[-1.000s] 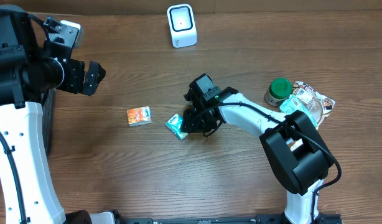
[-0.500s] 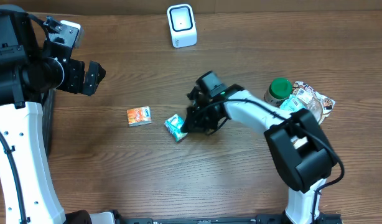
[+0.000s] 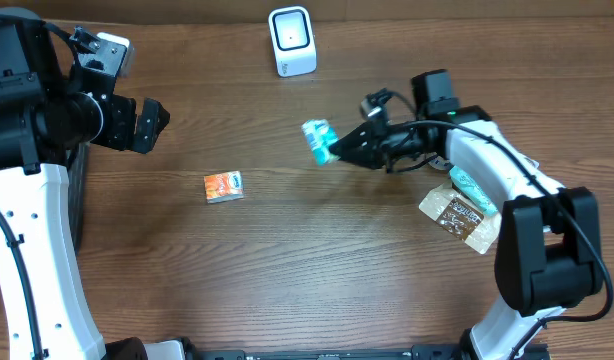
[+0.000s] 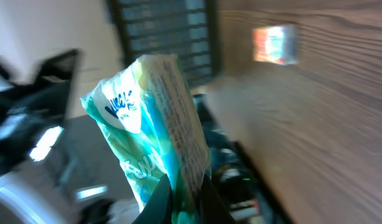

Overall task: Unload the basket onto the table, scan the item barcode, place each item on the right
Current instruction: 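Lift the teal tissue pack and carry it toward the scanner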

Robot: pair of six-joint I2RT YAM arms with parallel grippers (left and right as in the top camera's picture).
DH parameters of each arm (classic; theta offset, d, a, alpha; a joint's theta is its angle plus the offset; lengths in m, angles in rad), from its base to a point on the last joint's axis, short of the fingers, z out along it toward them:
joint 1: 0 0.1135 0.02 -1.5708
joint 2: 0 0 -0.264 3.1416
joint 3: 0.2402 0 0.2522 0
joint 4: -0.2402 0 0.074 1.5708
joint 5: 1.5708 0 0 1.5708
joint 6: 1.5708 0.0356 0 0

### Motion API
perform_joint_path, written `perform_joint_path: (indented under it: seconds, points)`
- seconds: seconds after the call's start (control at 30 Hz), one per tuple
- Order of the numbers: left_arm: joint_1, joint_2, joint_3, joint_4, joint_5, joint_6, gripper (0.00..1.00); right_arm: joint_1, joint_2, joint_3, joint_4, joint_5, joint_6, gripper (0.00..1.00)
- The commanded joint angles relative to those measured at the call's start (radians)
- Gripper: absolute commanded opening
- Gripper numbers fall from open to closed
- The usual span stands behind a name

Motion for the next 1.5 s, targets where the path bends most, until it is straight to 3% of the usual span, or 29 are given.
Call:
perform_joint_path:
  seconds: [0.0,0.17,0.37,0.6,0.8,0.97,1.27,1.47]
  points:
    - [0.003,0.002,0.018,0.001,0.003,0.023,1.00,-0.046,-0.020,0.015,0.042,-0.193,0.080,0.04]
    - [0.003,0.002,0.018,0.001,0.004,0.023,1.00,-0.105,-0.020,0.015,0.160,-0.210,0.304,0.04]
    - [0.003,0.002,0.018,0.001,0.004,0.023,1.00,-0.117,-0.020,0.015,0.298,-0.210,0.468,0.04]
    - [0.003,0.002,0.018,0.001,0.004,0.023,1.00,-0.114,-0.020,0.015,0.348,-0.210,0.454,0.04]
    - [0.003,0.002,0.018,0.001,0.004,0.023,1.00,-0.023,-0.020,0.015,0.432,-0.127,0.343,0.04]
    - [0.003,0.002,0.018,0.001,0.004,0.023,1.00,0.117,-0.020,0.015,0.386,0.116,0.245,0.04]
    - [0.004,0.002,0.018,0.001,0.004,0.023,1.00,0.348,-0.020,0.039,-0.019,0.921,0.078,0.04]
    - [0.003,0.002,0.018,0.001,0.004,0.023,1.00,0.350,-0.020,0.315,-0.329,1.247,-0.007,0.04]
